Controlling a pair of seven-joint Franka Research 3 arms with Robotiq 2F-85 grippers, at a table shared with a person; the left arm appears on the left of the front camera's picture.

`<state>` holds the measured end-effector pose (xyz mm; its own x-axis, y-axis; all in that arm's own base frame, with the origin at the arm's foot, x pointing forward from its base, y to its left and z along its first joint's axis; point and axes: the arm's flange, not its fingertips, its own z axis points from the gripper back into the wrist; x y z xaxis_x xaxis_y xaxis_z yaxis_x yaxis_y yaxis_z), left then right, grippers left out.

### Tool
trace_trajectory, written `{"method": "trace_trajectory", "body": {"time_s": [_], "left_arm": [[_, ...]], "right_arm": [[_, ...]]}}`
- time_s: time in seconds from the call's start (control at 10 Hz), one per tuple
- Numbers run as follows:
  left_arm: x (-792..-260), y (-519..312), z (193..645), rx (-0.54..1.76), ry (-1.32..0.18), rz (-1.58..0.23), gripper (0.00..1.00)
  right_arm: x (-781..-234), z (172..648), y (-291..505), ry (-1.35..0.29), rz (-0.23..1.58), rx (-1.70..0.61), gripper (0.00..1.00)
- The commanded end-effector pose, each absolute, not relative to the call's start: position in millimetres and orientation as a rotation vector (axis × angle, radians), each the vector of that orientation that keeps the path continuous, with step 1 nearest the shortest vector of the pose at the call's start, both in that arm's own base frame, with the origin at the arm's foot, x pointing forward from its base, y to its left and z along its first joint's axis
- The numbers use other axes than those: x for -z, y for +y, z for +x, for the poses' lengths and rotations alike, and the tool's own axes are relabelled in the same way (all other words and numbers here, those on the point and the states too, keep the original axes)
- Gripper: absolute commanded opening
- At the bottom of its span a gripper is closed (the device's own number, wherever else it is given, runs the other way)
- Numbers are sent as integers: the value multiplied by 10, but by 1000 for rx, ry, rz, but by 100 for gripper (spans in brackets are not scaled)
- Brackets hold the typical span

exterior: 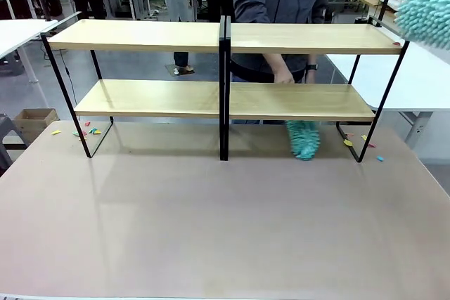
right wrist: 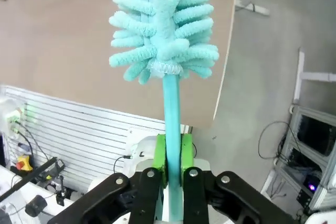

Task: Clean the shelves.
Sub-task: Clean another randomly selected level of the Shelf with the Duster.

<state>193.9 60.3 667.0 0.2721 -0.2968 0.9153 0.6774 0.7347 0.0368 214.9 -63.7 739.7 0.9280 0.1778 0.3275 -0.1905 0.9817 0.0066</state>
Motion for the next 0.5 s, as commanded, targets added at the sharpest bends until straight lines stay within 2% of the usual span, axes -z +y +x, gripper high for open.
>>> {"method": "trace_trajectory", "body": {"time_s": [0.0,0.4], "left_arm": [[-6680,606,1919,671,-1117,-391,100],[-6680,606,1919,671,-1117,-391,100]], "right_arm": [[-7490,2022,-953,-404,247,-395,12],[-7500,1873,-1395,-328,567,-869,12]]}}
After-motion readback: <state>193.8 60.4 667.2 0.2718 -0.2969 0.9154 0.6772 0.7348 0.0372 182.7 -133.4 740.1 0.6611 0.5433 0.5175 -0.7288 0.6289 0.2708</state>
